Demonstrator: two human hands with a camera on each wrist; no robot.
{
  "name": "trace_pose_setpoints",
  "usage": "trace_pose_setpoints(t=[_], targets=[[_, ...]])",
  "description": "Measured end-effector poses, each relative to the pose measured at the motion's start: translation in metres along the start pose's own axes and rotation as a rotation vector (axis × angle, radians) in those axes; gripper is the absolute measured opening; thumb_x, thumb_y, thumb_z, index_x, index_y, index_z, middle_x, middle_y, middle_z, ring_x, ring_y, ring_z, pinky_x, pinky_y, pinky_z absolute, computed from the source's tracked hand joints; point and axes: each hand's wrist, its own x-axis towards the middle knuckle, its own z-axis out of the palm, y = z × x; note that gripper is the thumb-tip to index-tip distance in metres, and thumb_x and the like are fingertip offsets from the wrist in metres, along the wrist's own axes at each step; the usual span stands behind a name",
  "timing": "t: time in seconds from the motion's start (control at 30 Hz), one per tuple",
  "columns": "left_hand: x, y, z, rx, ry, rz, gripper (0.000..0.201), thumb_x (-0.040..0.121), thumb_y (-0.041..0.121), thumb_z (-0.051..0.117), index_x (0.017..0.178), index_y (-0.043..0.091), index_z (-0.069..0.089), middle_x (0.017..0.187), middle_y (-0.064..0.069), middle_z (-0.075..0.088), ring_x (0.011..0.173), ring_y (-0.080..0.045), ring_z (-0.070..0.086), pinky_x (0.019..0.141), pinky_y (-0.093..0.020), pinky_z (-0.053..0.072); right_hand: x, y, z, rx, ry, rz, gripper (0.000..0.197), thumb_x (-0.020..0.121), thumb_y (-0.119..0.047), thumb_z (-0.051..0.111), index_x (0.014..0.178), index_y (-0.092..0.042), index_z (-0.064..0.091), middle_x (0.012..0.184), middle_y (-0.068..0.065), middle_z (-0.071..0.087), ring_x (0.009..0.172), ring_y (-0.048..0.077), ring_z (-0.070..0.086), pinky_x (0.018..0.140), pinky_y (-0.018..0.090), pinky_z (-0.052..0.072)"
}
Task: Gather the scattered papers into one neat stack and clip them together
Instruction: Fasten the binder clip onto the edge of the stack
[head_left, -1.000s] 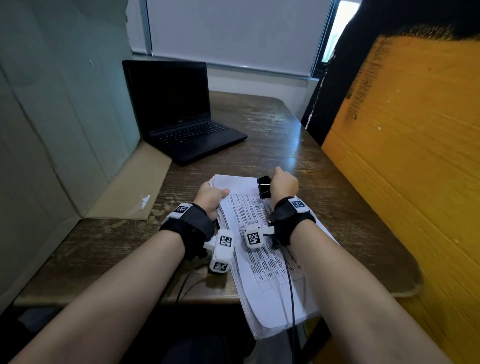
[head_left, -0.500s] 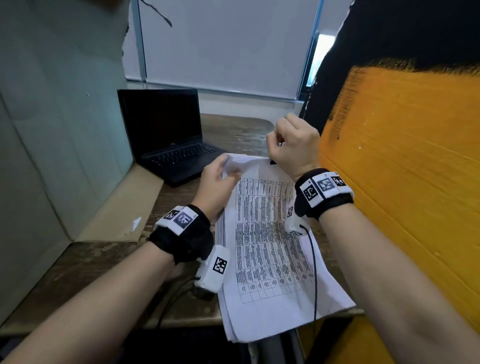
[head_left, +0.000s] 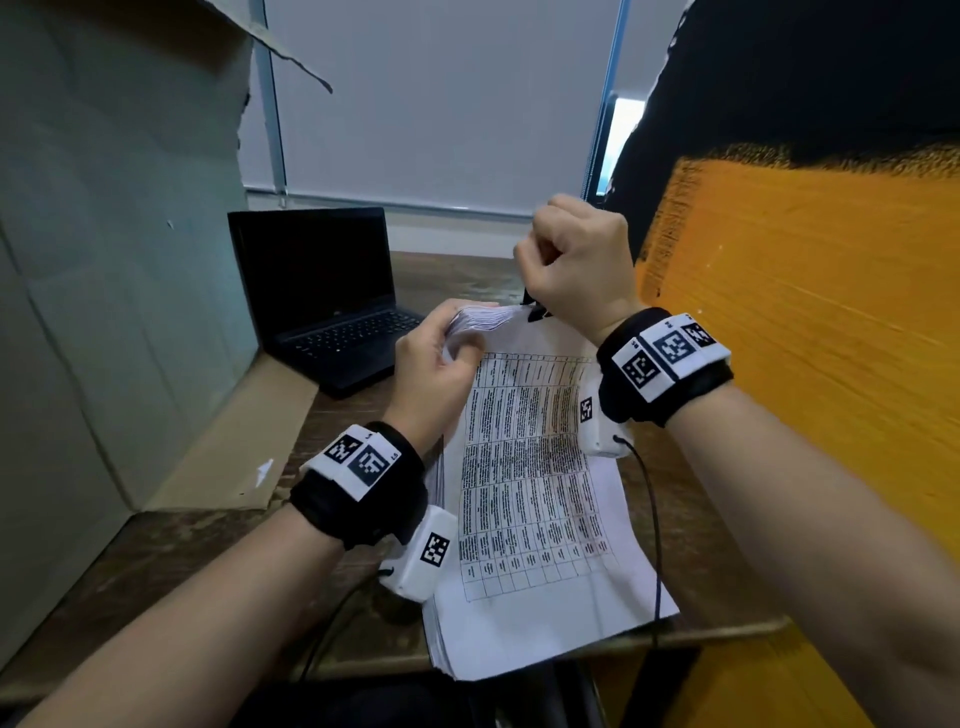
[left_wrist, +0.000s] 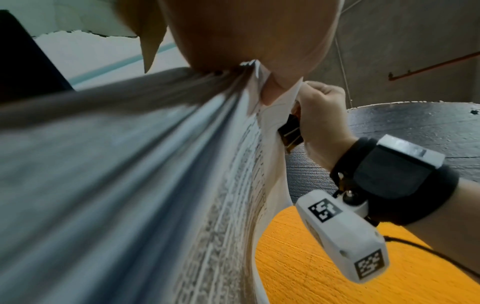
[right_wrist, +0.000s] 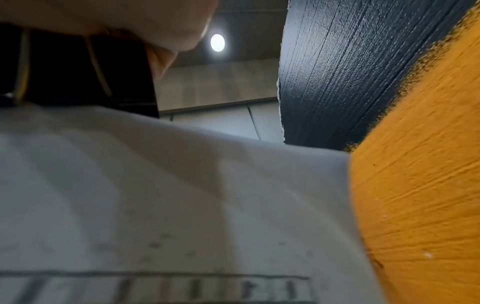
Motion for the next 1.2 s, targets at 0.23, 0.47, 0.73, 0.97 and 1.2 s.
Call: trace_pose_setpoints(t=[0.23,0.47,0.73,0.97,1.2], targets=[[0.0,0.006,0.0,-0.075,0.059,0.038,0.03,0.085,-0.006,0.053,0.105,0.012,0.065,0.092,0.012,0.066,0.085,0.005,0.061,0.079,-0.014,0.045,0.003,0.003,-0.005,0.002,-0.139,0.159,0.029,0.074,-0.01,0.053,0.053,-0.017,0.033,0.05,-0.008,0.027,0.046,0.01,0.024,0.048,0.016,0.018],[0.008,0.02,0.0,-0.201,0.087,-0.026,0.032,0.079,-0.004,0.052,0.103,0.014,0.063,0.093,0.007,0.065,0.086,-0.002,0.061,0.081,-0.018,0.049,0.011,0.007,-0.005,0.125,-0.156,0.395,0.03,0.076,-0.01,0.053,0.049,-0.011,0.04,0.046,-0.001,0.034,0.046,0.008,0.028,0.047,0.019,0.026],[0.019,0.022,0.0,-0.256,0.121,-0.121,0.037,0.078,-0.013,0.052,0.108,0.007,0.061,0.096,0.003,0.064,0.084,-0.001,0.061,0.079,-0.021,0.051,0.01,0.01,-0.022,-0.092,-0.308,0.39,0.032,0.09,-0.045,0.05,0.072,-0.019,0.056,0.073,-0.005,0.053,0.07,0.011,0.049,0.067,0.028,0.041],[0.051,0.018,-0.042,-0.337,0.182,-0.217,0.044,0.08,-0.017,0.054,0.115,0.009,0.054,0.095,0.002,0.061,0.071,0.006,0.062,0.067,-0.012,0.051,-0.105,0.008,-0.074,0.539,-0.537,1.083,0.08,0.082,-0.053,0.066,0.147,-0.022,0.032,0.141,-0.009,0.047,0.117,0.007,0.056,0.094,0.025,0.045],[0.05,-0.016,-0.048,-0.261,-0.013,-0.463,0.024,0.098,0.011,0.048,0.121,0.008,0.054,0.107,-0.006,0.066,0.085,-0.011,0.068,0.07,-0.022,0.057,-0.204,-0.04,-0.037,1.084,-0.299,1.448,0.039,0.092,-0.019,0.062,0.127,-0.004,0.057,0.12,0.017,0.067,0.111,0.036,0.064,0.099,0.057,0.046]])
